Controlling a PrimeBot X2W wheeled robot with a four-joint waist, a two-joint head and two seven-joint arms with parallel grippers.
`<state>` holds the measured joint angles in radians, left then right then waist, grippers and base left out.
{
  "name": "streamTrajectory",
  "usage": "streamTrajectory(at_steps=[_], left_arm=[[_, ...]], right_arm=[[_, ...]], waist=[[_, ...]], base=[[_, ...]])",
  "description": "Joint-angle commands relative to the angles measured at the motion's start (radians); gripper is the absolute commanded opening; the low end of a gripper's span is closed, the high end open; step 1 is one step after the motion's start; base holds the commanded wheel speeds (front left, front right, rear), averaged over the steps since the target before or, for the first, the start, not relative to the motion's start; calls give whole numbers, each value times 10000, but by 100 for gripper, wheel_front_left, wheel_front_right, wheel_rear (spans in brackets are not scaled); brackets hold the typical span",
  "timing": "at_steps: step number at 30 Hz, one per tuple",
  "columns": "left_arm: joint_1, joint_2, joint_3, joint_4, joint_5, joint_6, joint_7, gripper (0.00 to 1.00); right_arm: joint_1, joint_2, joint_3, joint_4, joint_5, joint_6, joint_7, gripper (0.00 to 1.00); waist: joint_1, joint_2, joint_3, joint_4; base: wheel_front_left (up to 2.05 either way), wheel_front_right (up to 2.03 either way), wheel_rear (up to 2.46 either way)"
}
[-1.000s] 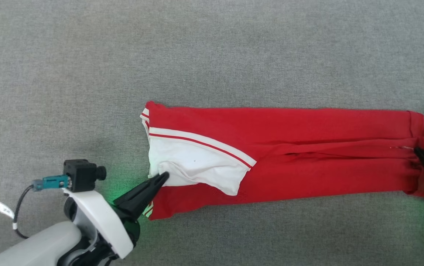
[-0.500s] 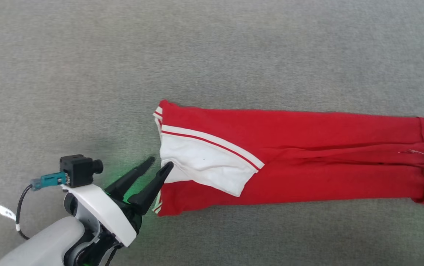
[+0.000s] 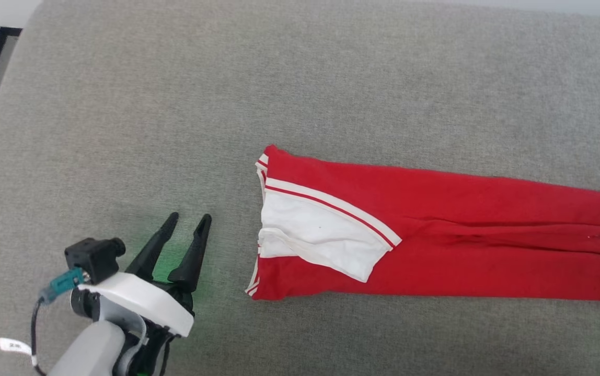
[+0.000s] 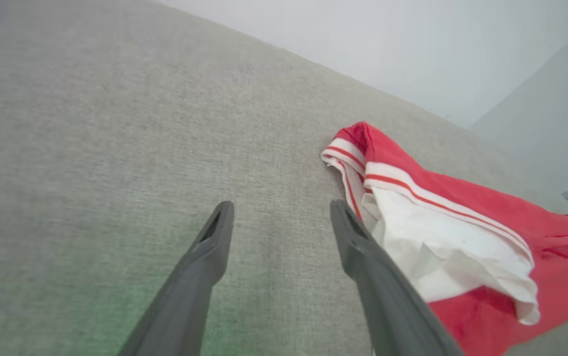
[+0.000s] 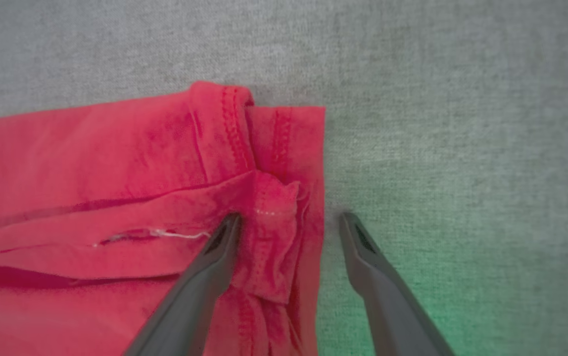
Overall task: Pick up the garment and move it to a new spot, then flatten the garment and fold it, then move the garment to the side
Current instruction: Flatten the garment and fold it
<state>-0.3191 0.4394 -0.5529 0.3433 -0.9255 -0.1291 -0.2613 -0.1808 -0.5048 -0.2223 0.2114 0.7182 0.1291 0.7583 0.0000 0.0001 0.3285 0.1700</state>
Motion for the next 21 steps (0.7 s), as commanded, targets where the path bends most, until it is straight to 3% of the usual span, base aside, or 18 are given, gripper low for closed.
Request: streamTrajectory(at_steps=[1,13,14,15,16,17,21], left_arm=[[210,-240,315,20,406,-13,-48,100],[1468,-1767,3587,-719,5079,-20,-48,100],[1535,-1866,3790,-835,5527,-20,-49,100],[1605,-1994,3995,-919,5817,-20,-49,100],[1686,-2157,4166,-972,6043,-18,-49,100],[1738,-2216,4306,-1047,6322,-19,-49,100],[1861,-2485,4643,-1235,6812,-5,-49,100]], right_arm=[[26,424,396,315,33,27,169,100],[-366,773,1160,1118,-5,50,423,100],[-366,795,1235,1158,47,52,481,47],[-353,802,1283,1183,84,52,518,37],[-358,798,1310,1203,115,52,543,4],[-361,780,1316,1215,139,50,569,0],[-297,550,1237,1214,215,35,614,0]], waist=[[0,-1,-72,81],[0,-1,-219,115],[0,-1,-216,110],[0,-1,-210,104],[0,-1,-201,98],[0,-1,-193,89],[0,-1,-161,43]], base=[[0,0,0],[0,0,0],[0,0,0],[0,0,0],[0,0,0],[0,0,0],[0,0,0]])
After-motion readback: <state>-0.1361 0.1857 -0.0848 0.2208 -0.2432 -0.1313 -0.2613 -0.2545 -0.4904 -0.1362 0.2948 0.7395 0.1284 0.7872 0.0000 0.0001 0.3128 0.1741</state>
